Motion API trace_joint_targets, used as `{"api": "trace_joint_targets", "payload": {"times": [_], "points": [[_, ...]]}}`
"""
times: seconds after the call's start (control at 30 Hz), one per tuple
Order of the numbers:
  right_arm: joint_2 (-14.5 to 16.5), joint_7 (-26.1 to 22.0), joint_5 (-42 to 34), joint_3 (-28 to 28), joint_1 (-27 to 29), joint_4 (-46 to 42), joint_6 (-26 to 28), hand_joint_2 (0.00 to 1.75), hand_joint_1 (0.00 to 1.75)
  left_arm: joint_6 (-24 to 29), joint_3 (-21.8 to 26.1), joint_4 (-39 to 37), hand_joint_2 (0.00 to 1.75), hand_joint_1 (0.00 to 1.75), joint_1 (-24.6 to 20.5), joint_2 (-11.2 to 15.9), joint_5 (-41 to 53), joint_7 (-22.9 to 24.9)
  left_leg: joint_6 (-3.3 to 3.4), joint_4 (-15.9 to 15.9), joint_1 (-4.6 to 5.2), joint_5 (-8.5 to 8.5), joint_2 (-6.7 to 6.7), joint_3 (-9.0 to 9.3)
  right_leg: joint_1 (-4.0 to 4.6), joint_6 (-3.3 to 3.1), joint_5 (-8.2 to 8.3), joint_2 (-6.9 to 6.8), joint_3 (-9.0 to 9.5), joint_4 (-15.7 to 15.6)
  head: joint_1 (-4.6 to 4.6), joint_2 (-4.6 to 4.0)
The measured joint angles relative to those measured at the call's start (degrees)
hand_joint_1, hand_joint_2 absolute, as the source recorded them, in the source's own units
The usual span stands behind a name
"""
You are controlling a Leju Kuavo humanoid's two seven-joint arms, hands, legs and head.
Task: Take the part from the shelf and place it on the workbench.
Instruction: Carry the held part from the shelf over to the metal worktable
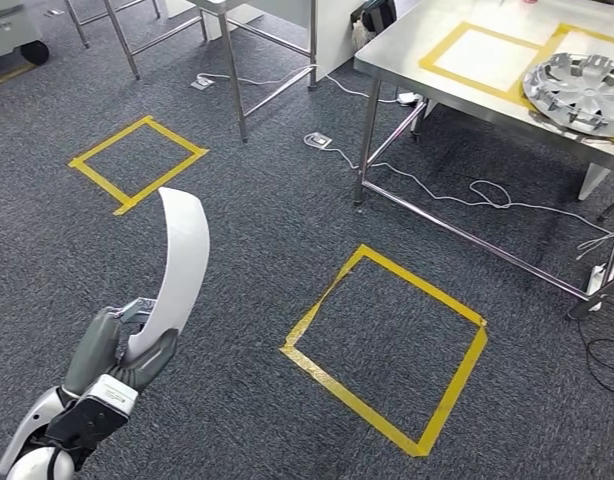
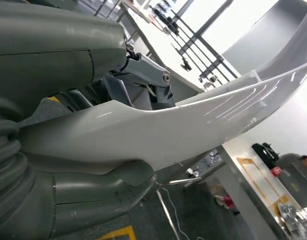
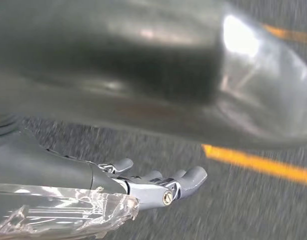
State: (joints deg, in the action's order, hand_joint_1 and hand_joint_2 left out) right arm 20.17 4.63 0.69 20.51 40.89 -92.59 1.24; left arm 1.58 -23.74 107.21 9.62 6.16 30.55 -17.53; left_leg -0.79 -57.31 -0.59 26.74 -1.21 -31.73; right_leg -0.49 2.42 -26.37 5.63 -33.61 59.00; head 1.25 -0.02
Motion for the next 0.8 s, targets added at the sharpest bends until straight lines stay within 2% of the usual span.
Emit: {"api": "trace_joint_targets", "payload": {"times": [0.03,0.07,0.13,0.17,0.2,0.23,0.27,0.33,0.37,0.4,0.43,0.53,0.57,0.63,0.7,0.73,0.77,0.8], "points": [[0.0,-0.1,0.1,0.4,-0.1,0.0,-0.8,0.0,0.0,0.2,-0.1,0.0,1.75,1.75,0.0,0.0,0.0,-0.1,0.38,0.1,-0.01,-0.05,0.12,0.05,-0.01,0.23,-0.49,-0.87,-0.27,0.6,0.07,0.0],[0.0,-0.2,0.3,0.8,-0.4,0.1,-1.4,0.0,0.0,0.5,-0.1,0.0,1.75,1.75,0.1,0.1,-0.1,-0.1,0.77,0.3,-0.02,-0.09,0.29,0.11,-0.01,0.42,-1.75,-2.14,-1.04,2.5,0.23,0.0],[0.0,-0.6,0.6,1.3,-1.2,0.5,-2.2,0.0,0.0,1.1,-0.2,0.0,1.75,1.75,0.4,0.3,0.0,-0.2,1.28,0.3,0.17,-0.03,0.69,0.16,0.02,0.61,-5.54,-4.51,-4.29,9.5,0.5,0.0],[0.0,-0.9,0.9,1.5,-1.7,0.7,-2.6,0.0,0.0,1.4,-0.1,0.0,1.75,1.75,0.7,0.4,0.0,-0.2,1.43,0.3,0.29,0.02,0.94,0.19,0.01,0.69,-7.38,-5.0,-6.27,13.5,0.55,0.0],[0.0,-1.2,1.3,1.6,-2.0,1.1,-3.1,0.0,0.0,1.6,-0.2,0.0,1.75,1.75,0.9,0.6,0.0,-0.2,1.48,0.3,0.38,0.09,1.18,0.25,0.01,0.71,-8.23,-5.11,-7.57,16.1,0.54,0.0],[0.0,-1.6,1.8,1.7,-2.3,1.4,-3.6,0.0,0.0,1.9,-0.2,0.0,1.75,1.75,1.2,0.7,-0.1,-0.2,1.51,0.3,0.44,0.18,1.35,0.36,0.02,0.7,-8.04,-5.12,-7.98,16.8,0.54,0.0],[0.0,-1.9,2.2,1.9,-2.6,1.7,-4.1,0.0,0.0,2.1,-0.2,0.0,1.75,1.75,1.4,0.8,-0.1,-0.2,1.49,0.2,0.48,0.31,1.46,0.55,0.02,0.63,-6.78,-5.14,-7.22,15.4,0.54,0.0],[0.0,-2.3,2.7,2.4,-3.0,2.3,-4.8,0.0,0.0,2.4,-0.2,0.0,1.75,1.75,1.7,1.0,-0.1,-0.2,1.26,0.2,0.51,0.7,1.53,1.17,0.03,0.38,-2.75,-5.35,-3.19,7.8,0.55,0.0],[0.0,-2.4,2.9,2.6,-3.3,2.5,-5.0,0.0,0.0,2.5,-0.1,0.0,1.75,1.75,1.8,1.1,-0.1,-0.2,1.0,0.2,0.62,0.96,1.53,1.46,0.07,0.22,-1.38,-5.51,-1.25,4.1,0.54,0.0],[0.0,-2.5,3.0,2.7,-3.6,2.7,-5.1,0.0,0.0,2.6,-0.1,0.0,1.75,1.75,1.9,1.2,-0.1,-0.2,0.74,0.1,0.69,1.16,1.54,1.66,0.13,0.05,-0.67,-5.61,0.15,1.7,0.5,0.0],[0.0,-2.6,3.2,2.8,-3.8,2.9,-5.3,0.0,0.0,2.7,-0.1,0.0,1.75,1.75,2.0,1.3,-0.1,-0.2,0.48,0.1,0.74,1.27,1.54,1.74,0.24,-0.13,-0.64,-5.65,0.73,0.7,0.48,0.0],[0.0,-3.3,4.0,3.3,-4.2,3.6,-6.0,0.0,0.0,3.0,-0.2,0.1,1.75,1.75,2.3,1.6,-0.1,-0.3,-0.4,0.1,0.61,1.58,1.57,1.73,0.31,-0.95,-0.73,-5.32,1.14,0.4,0.45,0.0],[0.0,-3.6,4.4,3.5,-4.5,3.9,-6.3,0.0,0.0,3.2,-0.2,0.2,1.75,1.75,2.4,1.7,-0.1,-0.4,-0.75,-1.0,0.58,2.23,1.55,1.26,0.19,-1.27,-0.72,-5.24,1.38,0.2,0.36,0.0],[0.0,-4.2,5.3,4.0,-5.2,4.6,-7.0,0.0,0.0,3.5,-0.1,0.3,1.75,1.75,2.6,2.0,-0.2,-0.7,-1.31,-6.4,0.54,4.74,1.48,-1.59,0.0,-1.84,-0.93,-5.11,1.88,-0.1,0.2,0.0],[0.0,-4.8,6.2,4.5,-5.9,5.5,-8.0,0.0,0.0,4.0,-0.2,0.3,1.75,1.75,3.0,2.5,-0.2,-0.8,-1.6,-13.7,0.46,6.89,1.44,-6.07,-0.01,-2.18,-1.39,-4.92,2.3,-0.1,0.15,0.0],[0.0,-5.1,6.6,4.7,-6.3,6.0,-8.5,0.0,0.0,4.3,-0.2,0.3,1.75,1.75,3.3,2.7,-0.2,-0.9,-1.64,-15.4,0.44,6.62,1.45,-7.57,0.0,-2.21,-1.66,-4.76,2.6,-0.1,0.14,0.0],[0.0,-5.3,7.0,4.9,-6.6,6.5,-8.9,0.0,0.0,4.6,-0.2,0.3,1.75,1.75,3.6,2.9,-0.2,-0.9,-1.6,-15.1,0.44,5.22,1.44,-8.03,-0.01,-2.16,-1.96,-4.58,2.99,-0.1,0.15,0.0],[0.0,-5.5,7.5,5.2,-6.9,7.0,-9.4,0.0,0.0,4.9,-0.2,0.3,1.75,1.75,3.7,3.1,-0.2,-1.0,-1.5,-12.9,0.44,2.98,1.41,-7.39,-0.02,-2.06,-2.28,-4.32,3.47,-0.2,0.15,0.0]]}}
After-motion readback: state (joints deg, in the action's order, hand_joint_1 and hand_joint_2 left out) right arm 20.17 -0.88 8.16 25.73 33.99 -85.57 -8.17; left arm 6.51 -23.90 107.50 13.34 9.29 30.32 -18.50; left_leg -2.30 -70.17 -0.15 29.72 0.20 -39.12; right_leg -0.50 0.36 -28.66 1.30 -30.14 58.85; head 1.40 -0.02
